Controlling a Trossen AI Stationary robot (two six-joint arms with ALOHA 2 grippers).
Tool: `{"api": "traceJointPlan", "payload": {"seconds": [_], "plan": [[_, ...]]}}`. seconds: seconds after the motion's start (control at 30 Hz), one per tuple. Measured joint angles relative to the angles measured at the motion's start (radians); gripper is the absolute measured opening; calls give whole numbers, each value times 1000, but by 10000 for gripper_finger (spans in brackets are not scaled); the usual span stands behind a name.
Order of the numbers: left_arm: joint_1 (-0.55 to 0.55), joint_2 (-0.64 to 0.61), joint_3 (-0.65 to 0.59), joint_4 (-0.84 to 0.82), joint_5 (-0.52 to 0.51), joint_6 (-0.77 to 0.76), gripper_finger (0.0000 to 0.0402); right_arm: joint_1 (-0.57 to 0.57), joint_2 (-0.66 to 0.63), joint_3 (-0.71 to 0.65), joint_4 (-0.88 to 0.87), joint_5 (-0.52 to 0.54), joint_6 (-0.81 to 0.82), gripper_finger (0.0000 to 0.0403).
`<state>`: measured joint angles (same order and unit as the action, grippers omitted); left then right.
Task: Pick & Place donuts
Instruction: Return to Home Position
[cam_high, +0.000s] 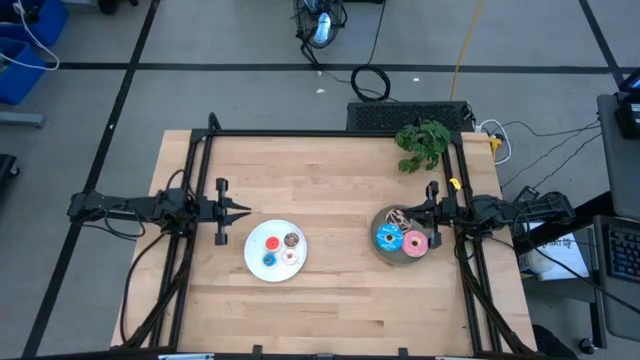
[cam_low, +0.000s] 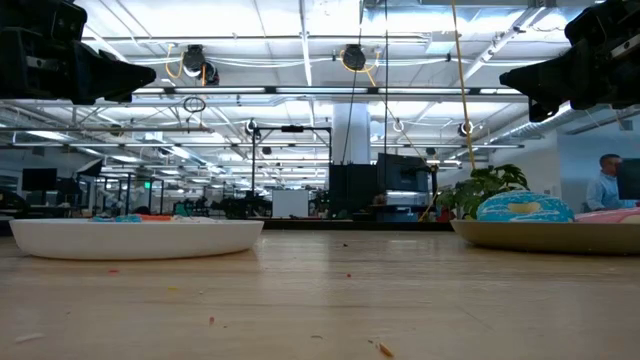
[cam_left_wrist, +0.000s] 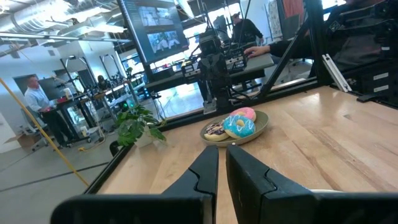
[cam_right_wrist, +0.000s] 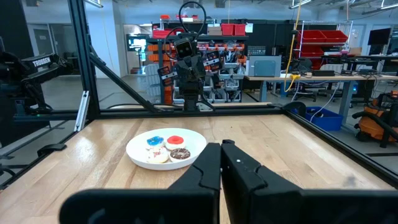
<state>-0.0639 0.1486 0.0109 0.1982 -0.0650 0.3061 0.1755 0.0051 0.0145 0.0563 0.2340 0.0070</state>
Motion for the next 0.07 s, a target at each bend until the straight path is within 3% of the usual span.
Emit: {"api": "traceJointPlan", "payload": {"seconds": [0.07], "plan": [[0, 0, 0, 0, 0, 0, 37, 0, 0, 0, 0, 0, 0, 0]]}}
